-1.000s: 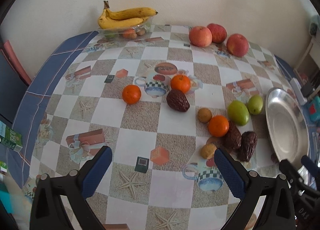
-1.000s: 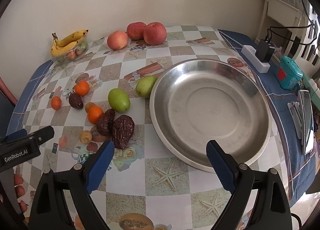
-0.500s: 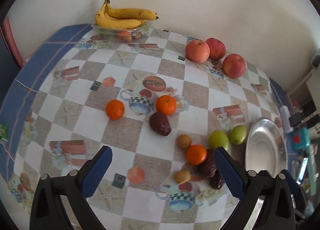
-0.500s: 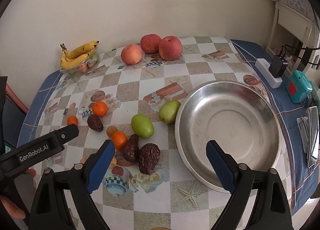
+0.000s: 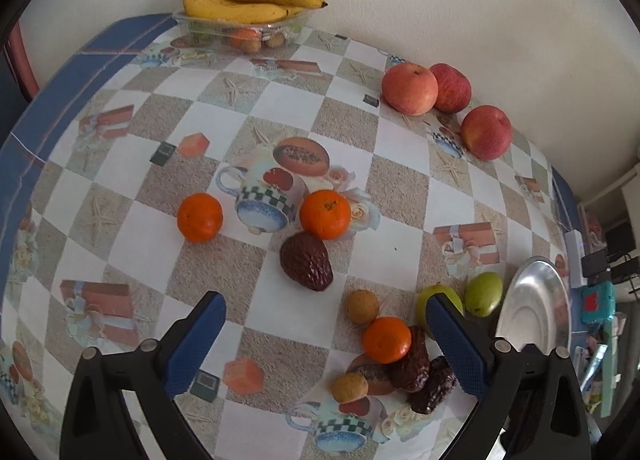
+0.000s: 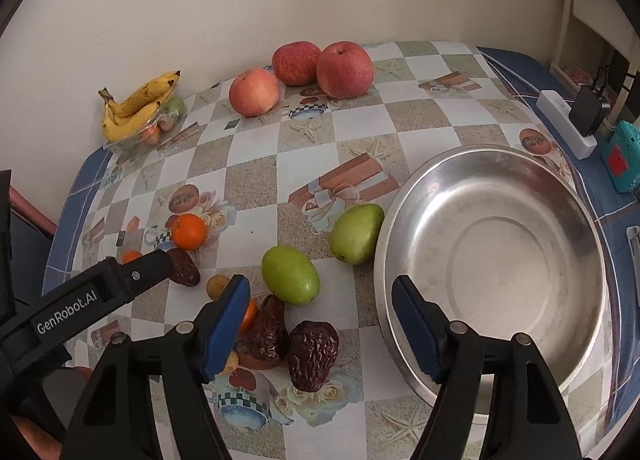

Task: Organize fruits
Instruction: 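Grasp a dark red date with the right gripper while the left gripper grasps a small brown jujube, then carry the date and jujube to the steel plate and release both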

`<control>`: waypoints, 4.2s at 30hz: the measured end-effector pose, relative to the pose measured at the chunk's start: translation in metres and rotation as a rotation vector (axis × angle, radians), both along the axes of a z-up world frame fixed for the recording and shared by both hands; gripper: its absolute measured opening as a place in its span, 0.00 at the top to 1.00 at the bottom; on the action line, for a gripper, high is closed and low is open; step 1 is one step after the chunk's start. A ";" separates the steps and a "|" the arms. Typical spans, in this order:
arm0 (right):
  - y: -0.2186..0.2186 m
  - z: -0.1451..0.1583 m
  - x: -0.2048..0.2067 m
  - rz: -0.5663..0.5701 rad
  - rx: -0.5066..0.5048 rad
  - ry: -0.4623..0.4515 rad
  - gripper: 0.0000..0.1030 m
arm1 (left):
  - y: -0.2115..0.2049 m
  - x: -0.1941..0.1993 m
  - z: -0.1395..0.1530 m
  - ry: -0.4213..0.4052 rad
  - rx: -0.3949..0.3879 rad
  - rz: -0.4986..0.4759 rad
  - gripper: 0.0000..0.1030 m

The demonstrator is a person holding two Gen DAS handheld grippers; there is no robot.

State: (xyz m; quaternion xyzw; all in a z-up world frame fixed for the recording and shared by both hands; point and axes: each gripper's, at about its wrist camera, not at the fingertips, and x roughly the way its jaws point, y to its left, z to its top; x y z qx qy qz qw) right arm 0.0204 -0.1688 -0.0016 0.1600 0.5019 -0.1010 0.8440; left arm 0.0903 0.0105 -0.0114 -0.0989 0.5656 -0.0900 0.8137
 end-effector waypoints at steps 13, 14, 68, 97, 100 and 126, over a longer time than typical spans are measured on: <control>0.008 -0.030 -0.015 0.035 0.055 0.089 0.59 | -0.005 -0.022 -0.028 0.106 -0.001 -0.055 0.19; 0.008 -0.033 -0.016 0.033 0.060 0.099 0.60 | -0.007 -0.023 -0.031 0.122 -0.010 -0.062 0.20; 0.009 -0.007 -0.022 0.028 0.070 0.010 0.67 | 0.011 -0.024 -0.008 0.044 -0.089 0.050 0.74; -0.103 0.009 -0.075 -0.359 -0.023 -0.019 0.67 | -0.148 -0.068 0.004 -0.056 -0.264 -0.485 0.72; -0.103 0.009 -0.075 -0.362 -0.016 -0.022 0.67 | -0.148 -0.068 0.005 -0.061 -0.270 -0.489 0.70; -0.102 0.001 -0.071 -0.353 -0.007 0.003 0.49 | -0.118 -0.050 -0.003 -0.056 -0.145 -0.344 0.21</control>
